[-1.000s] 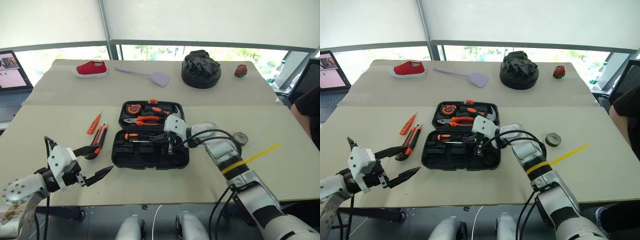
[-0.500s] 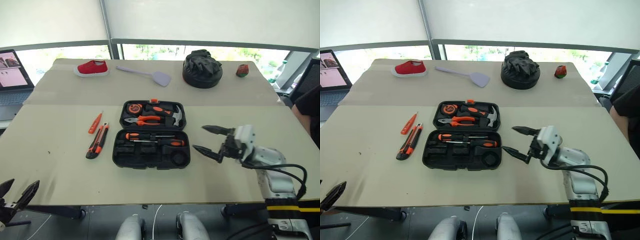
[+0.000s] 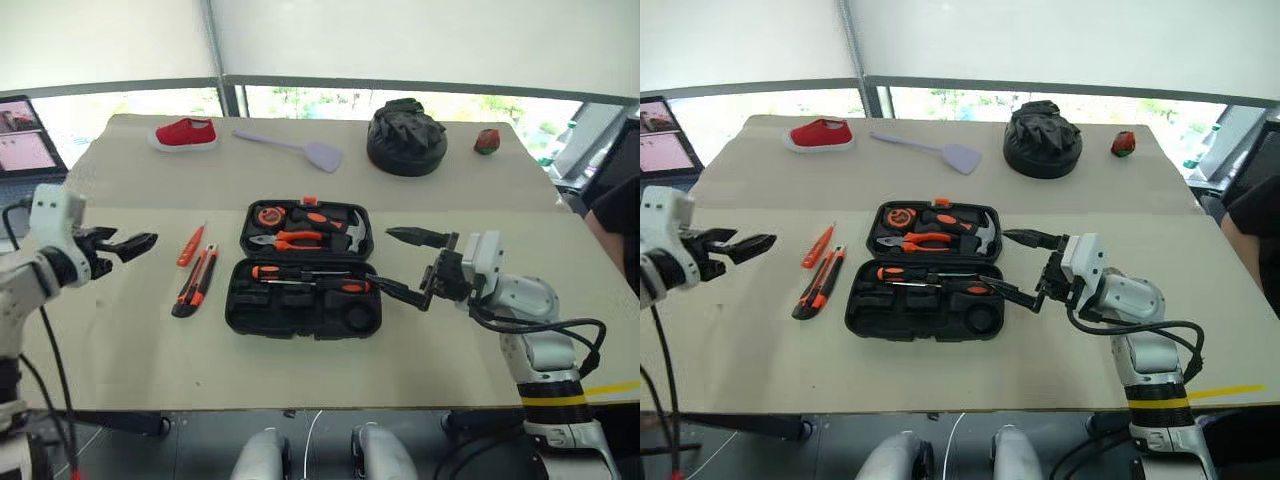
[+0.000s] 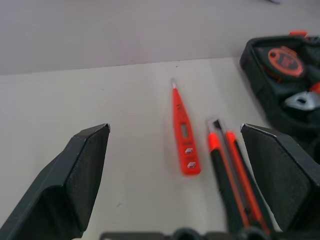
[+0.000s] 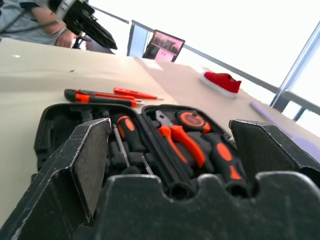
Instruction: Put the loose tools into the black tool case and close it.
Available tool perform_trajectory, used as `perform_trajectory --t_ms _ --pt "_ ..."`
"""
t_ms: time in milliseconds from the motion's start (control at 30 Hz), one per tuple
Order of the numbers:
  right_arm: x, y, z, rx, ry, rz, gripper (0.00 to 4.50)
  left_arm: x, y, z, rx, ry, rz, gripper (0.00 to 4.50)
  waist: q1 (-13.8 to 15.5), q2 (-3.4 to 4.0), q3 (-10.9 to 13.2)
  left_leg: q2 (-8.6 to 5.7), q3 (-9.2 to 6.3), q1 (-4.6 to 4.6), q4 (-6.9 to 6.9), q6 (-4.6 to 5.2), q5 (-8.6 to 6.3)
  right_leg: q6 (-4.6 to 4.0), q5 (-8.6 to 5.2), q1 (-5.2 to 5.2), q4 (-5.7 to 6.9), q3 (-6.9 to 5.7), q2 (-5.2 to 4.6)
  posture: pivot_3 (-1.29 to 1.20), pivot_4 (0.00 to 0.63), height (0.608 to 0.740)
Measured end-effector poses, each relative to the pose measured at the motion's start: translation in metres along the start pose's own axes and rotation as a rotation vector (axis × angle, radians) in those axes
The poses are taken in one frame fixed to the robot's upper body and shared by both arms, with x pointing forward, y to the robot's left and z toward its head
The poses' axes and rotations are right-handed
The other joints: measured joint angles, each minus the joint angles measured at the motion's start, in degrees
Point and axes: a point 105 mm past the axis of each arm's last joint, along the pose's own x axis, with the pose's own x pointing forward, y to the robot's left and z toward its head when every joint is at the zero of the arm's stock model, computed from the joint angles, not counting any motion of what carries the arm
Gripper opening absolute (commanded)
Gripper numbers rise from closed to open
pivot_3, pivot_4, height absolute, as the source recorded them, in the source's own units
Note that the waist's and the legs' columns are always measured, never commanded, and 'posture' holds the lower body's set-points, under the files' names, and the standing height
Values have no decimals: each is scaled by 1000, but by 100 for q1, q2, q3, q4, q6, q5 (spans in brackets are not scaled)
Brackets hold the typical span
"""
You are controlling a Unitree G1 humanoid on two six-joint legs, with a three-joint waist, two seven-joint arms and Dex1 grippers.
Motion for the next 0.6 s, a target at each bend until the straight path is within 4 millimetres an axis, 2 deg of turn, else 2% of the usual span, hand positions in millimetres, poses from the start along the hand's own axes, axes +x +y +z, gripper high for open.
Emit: perform_trajectory --t_ms 33,200,367,467,600 --pt "-1 -1 -1 5 4 -8 4436 14 -3 0 -21 32 -2 4500 8 -1 1 -3 -5 -2 1 0 0 0 -1 2 4 -3 -2 0 150 740" --pt "6 5 4 16 -6 17 4436 53 -14 -4 14 159 35 4500 7 -13 9 -3 -2 -19 4 1 0 1 -1 -5 -13 -5 1 0 150 740" --pt "12 9 20 -1 -44 57 4436 64 -2 -17 34 247 132 4500 -8 -14 9 1 -1 -18 4 2 -1 2 -1 -5 -12 -2 2 0 150 740" --pt "17 9 30 -25 -53 79 4436 73 -9 -28 -21 280 104 4500 21 -16 11 0 -2 -18 9 2 -1 2 -1 -5 1 -6 -3 0 150 740" --pt "22 10 36 -31 -60 95 4436 78 -18 -27 -25 291 64 4500 64 -21 13 -5 -6 -20 19 2 -1 3 -2 -1 9 -8 -8 0 150 740"
